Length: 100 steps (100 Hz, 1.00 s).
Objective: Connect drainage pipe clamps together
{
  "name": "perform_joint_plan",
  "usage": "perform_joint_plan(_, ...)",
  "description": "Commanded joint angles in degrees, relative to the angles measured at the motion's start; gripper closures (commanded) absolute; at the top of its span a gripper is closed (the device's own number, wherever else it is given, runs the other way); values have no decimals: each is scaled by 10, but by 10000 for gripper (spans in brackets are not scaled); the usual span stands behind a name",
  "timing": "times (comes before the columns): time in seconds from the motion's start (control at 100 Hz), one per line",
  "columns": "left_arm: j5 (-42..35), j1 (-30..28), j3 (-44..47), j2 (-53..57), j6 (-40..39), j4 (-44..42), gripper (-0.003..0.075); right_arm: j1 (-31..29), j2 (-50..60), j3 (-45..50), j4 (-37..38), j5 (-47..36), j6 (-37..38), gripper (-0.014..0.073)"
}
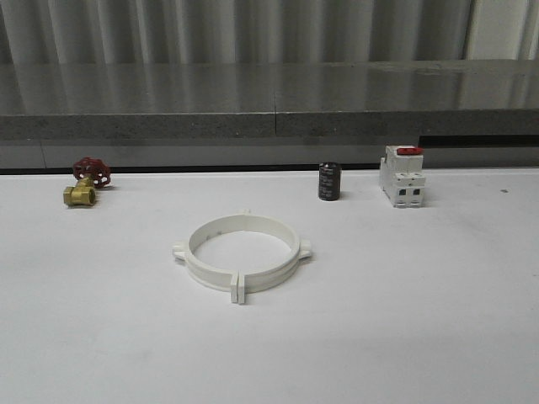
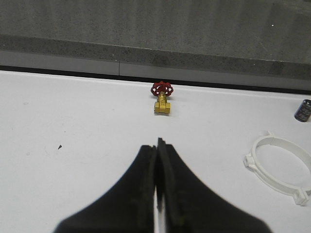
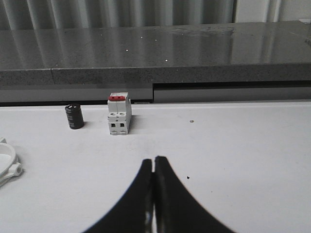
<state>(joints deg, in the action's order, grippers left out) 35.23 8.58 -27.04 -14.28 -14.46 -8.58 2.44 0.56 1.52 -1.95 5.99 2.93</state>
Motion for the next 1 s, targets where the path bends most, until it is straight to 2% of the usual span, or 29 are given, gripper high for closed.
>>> perform_joint_plan(0.0,-43,-1,-14,-6,0,0,741,-3,11,-9,-3,-50,-7,661)
perform_joint_plan(0.71,-51,-1,-14,-7,0,3,741,-3,11,-9,-3,-50,-7,661)
perform_joint_plan(0.82,-87,-1,-8,-3,0,14,741,-3,11,-9,-3,-50,-7,661)
perform_joint_plan(0.89,-138,-1,11,0,15,33,741,-3,11,-9,-3,-50,-7,661)
perform_joint_plan(0.99,-231,-4,56,7,145,124,741,-3,11,-9,-3,-50,-7,661)
